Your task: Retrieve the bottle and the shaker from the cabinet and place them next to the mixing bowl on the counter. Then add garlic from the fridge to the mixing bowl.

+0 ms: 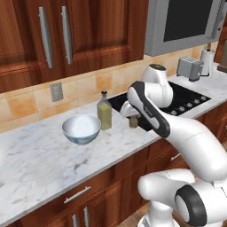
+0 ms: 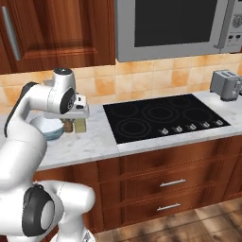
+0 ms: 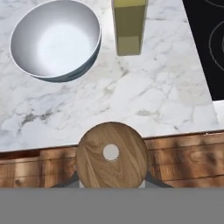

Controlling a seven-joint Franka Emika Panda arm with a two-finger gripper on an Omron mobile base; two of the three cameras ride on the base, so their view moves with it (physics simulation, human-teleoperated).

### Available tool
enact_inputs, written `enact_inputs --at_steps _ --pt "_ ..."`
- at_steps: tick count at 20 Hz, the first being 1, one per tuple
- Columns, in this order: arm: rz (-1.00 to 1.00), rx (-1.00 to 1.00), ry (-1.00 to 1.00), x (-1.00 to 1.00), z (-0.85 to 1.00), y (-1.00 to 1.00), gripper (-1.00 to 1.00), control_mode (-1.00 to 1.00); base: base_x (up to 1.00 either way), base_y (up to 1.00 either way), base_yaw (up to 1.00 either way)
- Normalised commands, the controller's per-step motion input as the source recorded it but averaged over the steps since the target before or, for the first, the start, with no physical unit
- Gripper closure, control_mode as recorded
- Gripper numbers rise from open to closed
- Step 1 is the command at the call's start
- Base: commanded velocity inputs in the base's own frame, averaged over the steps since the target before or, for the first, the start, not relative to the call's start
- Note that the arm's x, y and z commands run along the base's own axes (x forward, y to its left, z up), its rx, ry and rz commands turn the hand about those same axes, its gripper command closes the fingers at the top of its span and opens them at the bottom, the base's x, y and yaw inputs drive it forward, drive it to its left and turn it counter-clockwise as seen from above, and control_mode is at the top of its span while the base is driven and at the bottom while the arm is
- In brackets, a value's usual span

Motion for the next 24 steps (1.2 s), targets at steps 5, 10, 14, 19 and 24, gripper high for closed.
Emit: enact_inputs --at_steps 5,10,14,19,24 --pt "0.00 0.00 0.00 0.31 -0.64 0.22 1.00 -1.00 0.00 0.00 0.00" --pt "0.00 0.00 0.00 0.51 -0.52 0.18 1.00 -1.00 0.00 0.00 0.00" --pt "0.00 0.00 0.00 0.45 -0.49 0.02 1.00 -1.00 0.00 0.00 0.00" --pt "0.00 0.00 0.00 0.34 -0.36 0.00 1.00 -1.00 0.00 0.00 0.00" --pt "0.00 0.00 -0.02 0.34 -0.17 0.00 1.00 -1.00 0.00 0.00 0.00"
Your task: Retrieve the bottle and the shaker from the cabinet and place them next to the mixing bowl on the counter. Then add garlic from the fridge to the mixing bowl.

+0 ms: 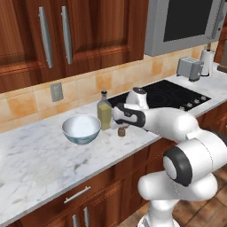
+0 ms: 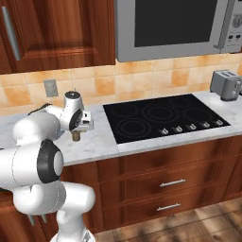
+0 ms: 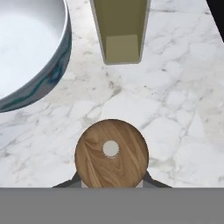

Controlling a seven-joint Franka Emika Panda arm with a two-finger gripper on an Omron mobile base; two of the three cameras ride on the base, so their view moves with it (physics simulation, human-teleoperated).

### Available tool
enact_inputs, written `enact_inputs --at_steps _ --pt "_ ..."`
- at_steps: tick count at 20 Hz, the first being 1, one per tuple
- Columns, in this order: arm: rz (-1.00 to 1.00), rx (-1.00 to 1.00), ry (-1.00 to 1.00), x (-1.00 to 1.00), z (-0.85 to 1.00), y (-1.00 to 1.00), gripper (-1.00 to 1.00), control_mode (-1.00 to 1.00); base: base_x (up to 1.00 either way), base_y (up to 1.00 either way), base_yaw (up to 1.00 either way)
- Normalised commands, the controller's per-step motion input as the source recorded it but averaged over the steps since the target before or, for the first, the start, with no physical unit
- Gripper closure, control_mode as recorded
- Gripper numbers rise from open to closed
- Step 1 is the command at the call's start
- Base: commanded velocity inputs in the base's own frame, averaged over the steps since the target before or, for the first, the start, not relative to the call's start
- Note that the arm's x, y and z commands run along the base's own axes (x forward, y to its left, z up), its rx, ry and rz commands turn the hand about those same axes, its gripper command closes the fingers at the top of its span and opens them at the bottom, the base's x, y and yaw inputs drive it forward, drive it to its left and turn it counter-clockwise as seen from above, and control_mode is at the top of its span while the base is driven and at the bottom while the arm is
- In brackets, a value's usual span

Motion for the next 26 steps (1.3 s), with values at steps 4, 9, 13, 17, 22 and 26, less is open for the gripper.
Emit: enact_inputs --at_steps 4,9,13,17,22,26 --pt "-0.01 0.00 0.00 0.35 0.00 0.03 1.00 -1.00 0.00 0.00 0.00" --pt "-0.02 0.00 0.00 0.20 0.00 0.07 1.00 -1.00 0.00 0.00 0.00" --pt "-0.01 0.00 0.00 0.14 0.00 0.09 1.00 -1.00 0.00 0.00 0.00" --pt "0.00 0.00 -0.02 0.04 -0.16 0.07 1.00 -1.00 0.00 0.00 0.00" --pt "0.00 0.00 -0.05 0.04 -0.38 0.04 1.00 -1.00 0.00 0.00 0.00" --pt "0.00 0.00 -0.09 0.07 -0.44 0.02 1.00 -1.00 0.00 0.00 0.00"
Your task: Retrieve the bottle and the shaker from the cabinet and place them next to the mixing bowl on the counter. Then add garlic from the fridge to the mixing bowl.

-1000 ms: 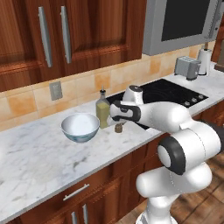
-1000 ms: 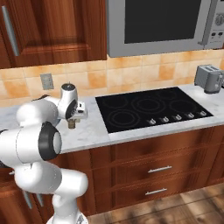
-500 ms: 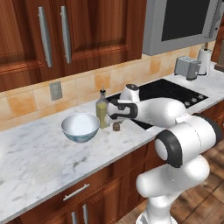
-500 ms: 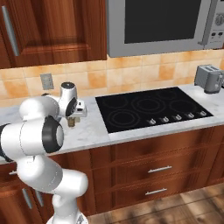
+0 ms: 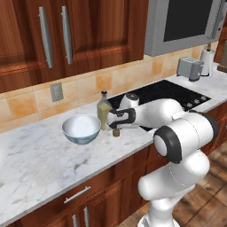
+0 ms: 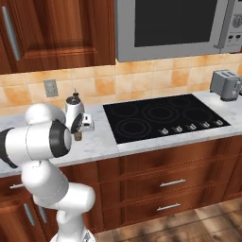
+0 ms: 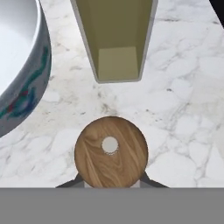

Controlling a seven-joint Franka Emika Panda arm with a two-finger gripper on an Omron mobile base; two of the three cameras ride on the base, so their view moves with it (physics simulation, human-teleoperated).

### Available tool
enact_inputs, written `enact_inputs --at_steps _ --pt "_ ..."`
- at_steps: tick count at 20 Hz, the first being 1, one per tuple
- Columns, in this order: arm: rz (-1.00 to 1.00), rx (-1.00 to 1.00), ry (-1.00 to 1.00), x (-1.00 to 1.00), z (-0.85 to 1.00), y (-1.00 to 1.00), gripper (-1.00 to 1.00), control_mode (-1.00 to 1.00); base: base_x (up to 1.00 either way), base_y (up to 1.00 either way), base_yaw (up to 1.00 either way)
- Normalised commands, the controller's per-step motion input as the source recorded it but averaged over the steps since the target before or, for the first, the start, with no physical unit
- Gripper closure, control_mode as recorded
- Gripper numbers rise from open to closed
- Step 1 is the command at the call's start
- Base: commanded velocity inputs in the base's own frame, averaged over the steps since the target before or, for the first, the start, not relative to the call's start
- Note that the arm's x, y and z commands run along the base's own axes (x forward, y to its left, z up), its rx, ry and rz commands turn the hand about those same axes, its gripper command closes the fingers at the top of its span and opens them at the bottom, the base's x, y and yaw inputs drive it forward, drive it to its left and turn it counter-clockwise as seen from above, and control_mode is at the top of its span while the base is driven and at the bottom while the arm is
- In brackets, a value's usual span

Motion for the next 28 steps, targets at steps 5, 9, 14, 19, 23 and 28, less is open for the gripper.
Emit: enact_inputs --at_steps 5,9,14,19,23,28 --pt "-0.01 0.00 -0.10 0.03 -0.47 0.00 1.00 -1.00 0.00 0.00 0.00" --pt "0.00 0.00 -0.05 0.01 -0.18 0.00 1.00 -1.00 0.00 0.00 0.00" --pt "0.00 0.00 0.00 0.01 0.00 0.00 1.00 -1.00 0.00 0.00 0.00" --pt "0.00 0.00 0.00 0.36 0.00 0.00 1.00 -1.00 0.00 0.00 0.00" --pt "0.00 0.00 0.00 0.27 0.00 0.00 1.00 -1.00 0.00 0.00 0.00" --pt "0.00 0.00 0.00 0.02 -0.04 0.00 1.00 -1.00 0.00 0.00 0.00"
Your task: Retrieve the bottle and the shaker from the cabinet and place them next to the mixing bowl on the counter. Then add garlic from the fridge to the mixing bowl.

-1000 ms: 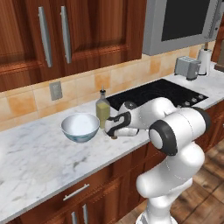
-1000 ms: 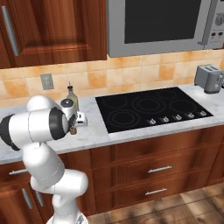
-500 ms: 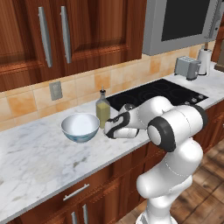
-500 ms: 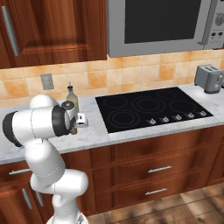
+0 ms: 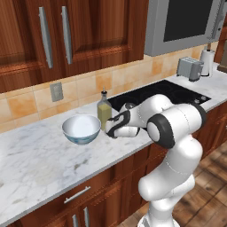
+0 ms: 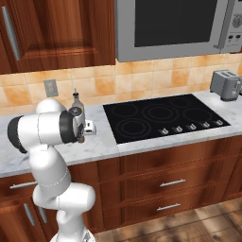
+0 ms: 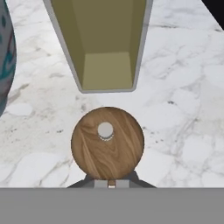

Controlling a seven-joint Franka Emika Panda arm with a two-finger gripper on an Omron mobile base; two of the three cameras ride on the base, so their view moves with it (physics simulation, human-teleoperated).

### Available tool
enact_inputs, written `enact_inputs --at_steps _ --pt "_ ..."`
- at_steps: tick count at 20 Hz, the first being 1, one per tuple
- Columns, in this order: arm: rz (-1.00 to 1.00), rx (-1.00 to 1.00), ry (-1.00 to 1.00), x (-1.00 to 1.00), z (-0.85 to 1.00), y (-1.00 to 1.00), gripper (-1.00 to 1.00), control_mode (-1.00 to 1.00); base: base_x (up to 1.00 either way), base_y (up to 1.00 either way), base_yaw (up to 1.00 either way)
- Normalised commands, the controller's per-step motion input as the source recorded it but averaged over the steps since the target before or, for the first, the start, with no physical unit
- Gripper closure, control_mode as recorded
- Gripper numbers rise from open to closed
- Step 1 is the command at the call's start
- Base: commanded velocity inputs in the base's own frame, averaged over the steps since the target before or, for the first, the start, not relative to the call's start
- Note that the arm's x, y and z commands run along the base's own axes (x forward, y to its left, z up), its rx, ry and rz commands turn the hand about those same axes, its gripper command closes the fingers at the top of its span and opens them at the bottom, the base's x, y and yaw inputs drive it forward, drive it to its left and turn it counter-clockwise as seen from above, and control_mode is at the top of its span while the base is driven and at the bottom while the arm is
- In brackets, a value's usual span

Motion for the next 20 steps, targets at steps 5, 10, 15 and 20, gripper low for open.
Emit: enact_inputs --at_steps 5,10,15,20 --pt "0.00 0.00 0.00 0.10 -0.05 0.01 1.00 -1.00 0.00 0.00 0.00" --pt "0.00 0.00 0.00 0.04 -0.01 0.00 1.00 -1.00 0.00 0.00 0.00" --pt "0.00 0.00 0.00 0.00 0.00 0.00 -1.00 -1.00 0.00 0.00 0.00" --pt "0.00 0.00 0.00 0.00 0.00 0.00 -1.00 -1.00 0.00 0.00 0.00"
